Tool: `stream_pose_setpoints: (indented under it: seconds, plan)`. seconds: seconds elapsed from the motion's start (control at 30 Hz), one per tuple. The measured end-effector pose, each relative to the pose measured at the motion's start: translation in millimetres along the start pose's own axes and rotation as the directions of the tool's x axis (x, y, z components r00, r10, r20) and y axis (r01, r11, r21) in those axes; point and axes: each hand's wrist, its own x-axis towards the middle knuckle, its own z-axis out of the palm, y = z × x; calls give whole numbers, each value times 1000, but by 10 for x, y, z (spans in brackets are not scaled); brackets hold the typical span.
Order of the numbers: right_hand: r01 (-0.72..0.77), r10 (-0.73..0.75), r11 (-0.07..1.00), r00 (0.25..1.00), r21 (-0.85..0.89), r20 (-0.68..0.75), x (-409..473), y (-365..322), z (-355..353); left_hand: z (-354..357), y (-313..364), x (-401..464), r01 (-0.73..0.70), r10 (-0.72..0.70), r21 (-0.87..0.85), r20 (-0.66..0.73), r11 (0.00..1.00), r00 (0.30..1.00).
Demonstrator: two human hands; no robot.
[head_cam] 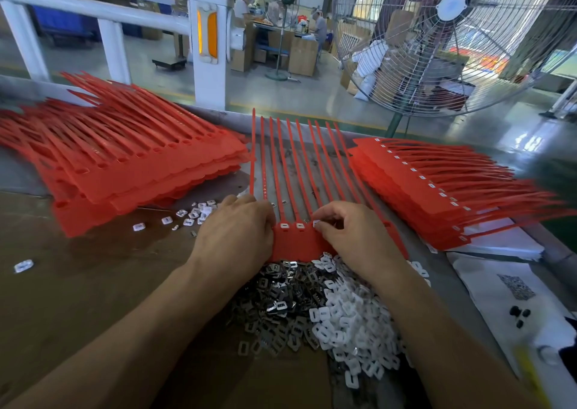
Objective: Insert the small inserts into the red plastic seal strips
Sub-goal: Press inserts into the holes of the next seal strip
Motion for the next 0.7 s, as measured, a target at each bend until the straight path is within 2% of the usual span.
stream_pose_setpoints:
  seconds: [0.27,0.6,0.7]
  plan:
    - [14,-14,1000,1000,-24,4,-11,-19,-5,3,1,2,-4,4,5,6,1000,1000]
    - [-51,52,998,998,21,-28,-44,8,-9,11,-2,0,-6,6,4,-6,1000,1000]
    - [-20,20,1000,1000,-9,-24,-90,16,-41,13,-5,-2,-9,9,1,-8,1000,1000]
